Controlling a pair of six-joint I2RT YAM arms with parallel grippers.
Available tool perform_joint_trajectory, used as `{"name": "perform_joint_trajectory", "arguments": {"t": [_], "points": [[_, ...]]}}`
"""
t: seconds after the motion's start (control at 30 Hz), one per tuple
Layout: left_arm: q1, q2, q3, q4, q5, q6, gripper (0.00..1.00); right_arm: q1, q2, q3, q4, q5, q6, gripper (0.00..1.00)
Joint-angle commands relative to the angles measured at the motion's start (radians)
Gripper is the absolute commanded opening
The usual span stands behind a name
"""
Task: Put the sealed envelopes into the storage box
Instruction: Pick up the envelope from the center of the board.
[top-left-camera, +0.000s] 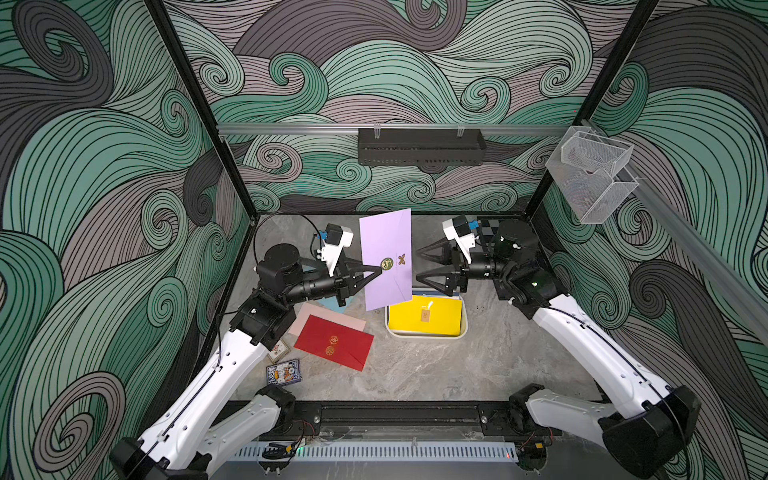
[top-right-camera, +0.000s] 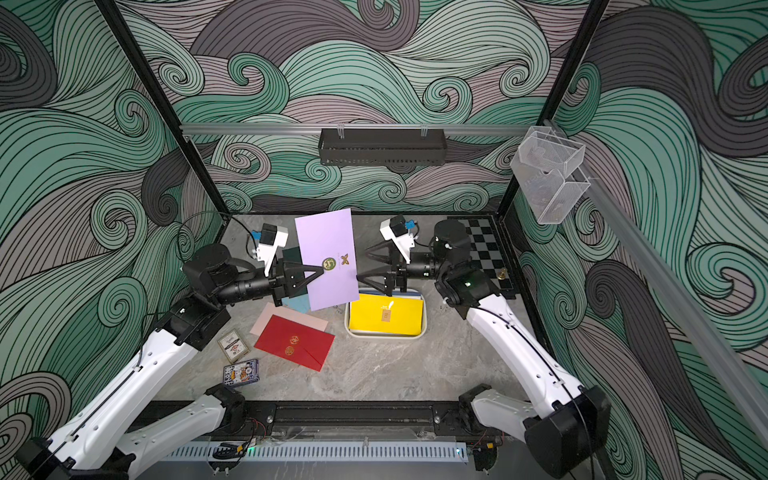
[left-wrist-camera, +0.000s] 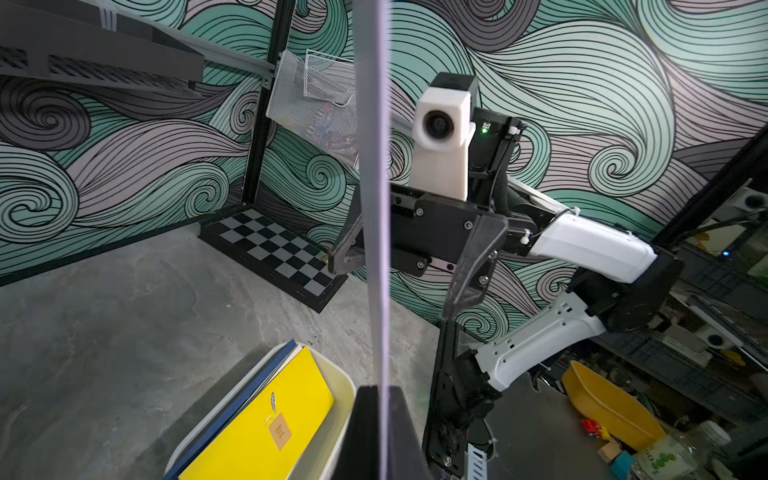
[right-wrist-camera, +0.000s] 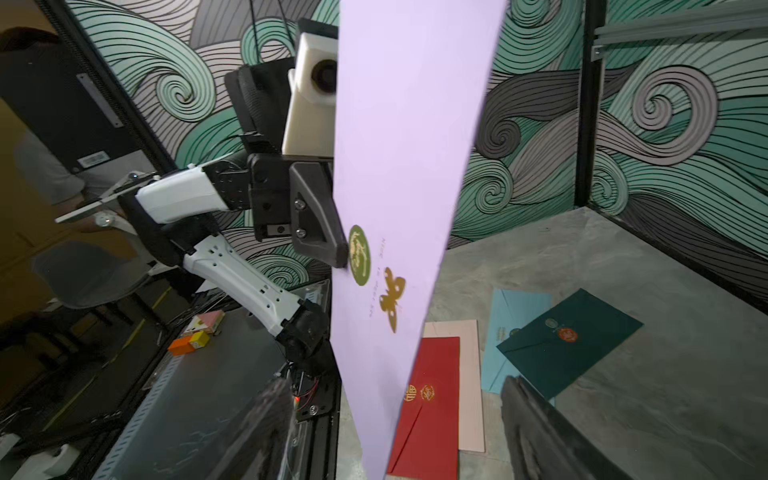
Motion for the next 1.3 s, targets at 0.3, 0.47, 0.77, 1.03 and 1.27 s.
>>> {"name": "perform_joint_trajectory", "arguments": {"t": [0.3,0.47,0.77,1.03,1.27], "points": [[0.0,0.01,-0.016,0.098,0.058,-0.058,0.0,0.058,0.069,0.067,0.119,-0.065,0.142,0.54],[-0.001,0.014,-0.026,0.115,0.062,-0.069,0.0,0.059,0.094,0.095,0.12,-0.077,0.187,0.36],[0.001,-0.007,-0.042,0.07,0.01,-0.053,0.37,0.053,0.119,0.153,-0.031,-0.095,0.048,0.0],[0.006,-0.055,-0.047,-0.39,-0.748,0.113,0.76,-0.009,0.158,0.308,-0.629,0.301,-0.515,0.0],[0.073,-0.133,-0.167,-0.449,-0.79,0.16,0.75,0.016,0.345,0.477,-1.051,0.729,-0.9,0.0]]}}
